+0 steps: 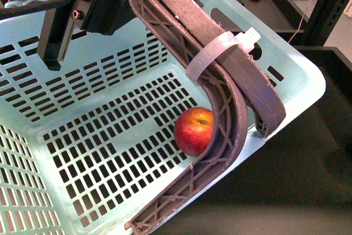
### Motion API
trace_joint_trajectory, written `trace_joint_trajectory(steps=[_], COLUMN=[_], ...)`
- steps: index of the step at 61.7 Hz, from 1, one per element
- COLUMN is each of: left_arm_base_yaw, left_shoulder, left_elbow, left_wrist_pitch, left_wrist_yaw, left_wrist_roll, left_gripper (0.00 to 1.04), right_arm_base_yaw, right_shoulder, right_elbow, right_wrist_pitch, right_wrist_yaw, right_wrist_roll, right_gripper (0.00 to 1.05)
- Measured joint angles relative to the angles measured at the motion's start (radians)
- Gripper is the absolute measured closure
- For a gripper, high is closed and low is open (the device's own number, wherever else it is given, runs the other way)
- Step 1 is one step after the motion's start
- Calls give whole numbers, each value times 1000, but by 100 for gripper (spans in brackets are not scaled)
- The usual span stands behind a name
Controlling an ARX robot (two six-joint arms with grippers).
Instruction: Pick apple with right arm and hold basket with left
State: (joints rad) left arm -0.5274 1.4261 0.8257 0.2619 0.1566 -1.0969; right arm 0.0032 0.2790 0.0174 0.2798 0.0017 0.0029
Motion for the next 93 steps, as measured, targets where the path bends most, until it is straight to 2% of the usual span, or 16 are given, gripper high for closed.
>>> trace_joint_trajectory(steps=[27, 32, 49, 67, 87, 93], left_arm_base_yaw=[0, 0, 0, 0, 0, 0], left_shoulder=[0, 0, 1, 1, 1, 1], left_elbow=[0, 0, 0, 0, 0, 0], left_wrist_pitch=[0, 0, 0, 0, 0, 0], left_wrist_yaw=[0, 0, 0, 0, 0, 0], left_wrist_roll=[0, 0, -2, 0, 0, 0], left_gripper=[91, 91, 91, 91, 91, 91], right_arm_base_yaw=[0, 0, 0, 0, 0, 0], right_shoulder=[-109, -236, -272, -273, -273, -273], right_elbow=[0, 0, 0, 0, 0, 0], right_wrist_pitch=[-109, -264, -278, -278, -278, -278], right_wrist_yaw=[0, 0, 0, 0, 0, 0], right_wrist_roll=[0, 0, -1, 0, 0, 0], right_gripper=[103, 103, 102, 55, 8, 9])
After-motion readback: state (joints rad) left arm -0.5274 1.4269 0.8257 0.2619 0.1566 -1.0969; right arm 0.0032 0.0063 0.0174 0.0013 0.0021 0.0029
